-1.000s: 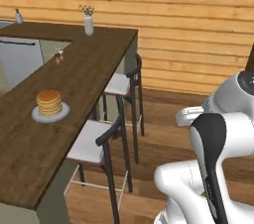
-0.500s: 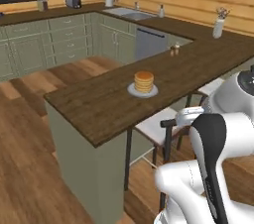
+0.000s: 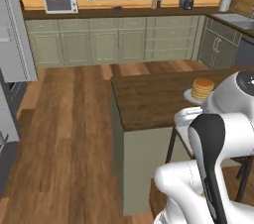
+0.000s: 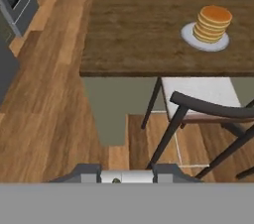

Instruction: Take the strawberry from the fridge and place it on top of the pancake, located on the dining counter.

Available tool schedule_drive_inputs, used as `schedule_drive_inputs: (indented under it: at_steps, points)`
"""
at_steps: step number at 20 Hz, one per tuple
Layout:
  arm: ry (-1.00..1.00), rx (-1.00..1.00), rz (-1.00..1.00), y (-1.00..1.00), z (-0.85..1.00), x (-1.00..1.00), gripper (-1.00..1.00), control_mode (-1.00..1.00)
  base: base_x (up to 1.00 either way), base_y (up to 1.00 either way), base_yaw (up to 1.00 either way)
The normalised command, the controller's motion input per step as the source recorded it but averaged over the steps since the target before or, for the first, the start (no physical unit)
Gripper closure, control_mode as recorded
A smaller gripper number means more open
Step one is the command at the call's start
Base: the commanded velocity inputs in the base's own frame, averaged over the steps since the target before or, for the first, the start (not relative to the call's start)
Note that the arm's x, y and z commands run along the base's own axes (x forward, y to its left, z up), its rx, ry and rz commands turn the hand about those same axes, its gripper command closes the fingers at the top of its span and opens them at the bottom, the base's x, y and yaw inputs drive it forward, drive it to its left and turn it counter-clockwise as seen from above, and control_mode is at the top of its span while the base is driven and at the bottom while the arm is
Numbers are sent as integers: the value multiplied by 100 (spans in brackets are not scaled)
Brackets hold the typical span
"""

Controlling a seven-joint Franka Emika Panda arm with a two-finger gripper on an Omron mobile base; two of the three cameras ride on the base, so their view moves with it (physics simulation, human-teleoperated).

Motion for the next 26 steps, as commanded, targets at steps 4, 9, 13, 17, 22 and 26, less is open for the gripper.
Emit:
schedule_drive_inputs:
  at_steps: [4, 9, 13, 17, 22, 26]
  points:
    - [0, 0, 0, 0, 0, 0, 100, 100, -46, -100, 43]
    - [0, 0, 0, 0, 0, 0, 100, 100, -23, -96, -4]
    - [0, 0, 0, 0, 0, 0, 100, 100, 0, -66, -37]
    - [0, 0, 0, 0, 0, 0, 100, 100, 16, 45, -18]
    - [0, 0, 0, 0, 0, 0, 100, 100, 23, 96, 0]
    - [0, 0, 0, 0, 0, 0, 100, 100, 68, 11, 0]
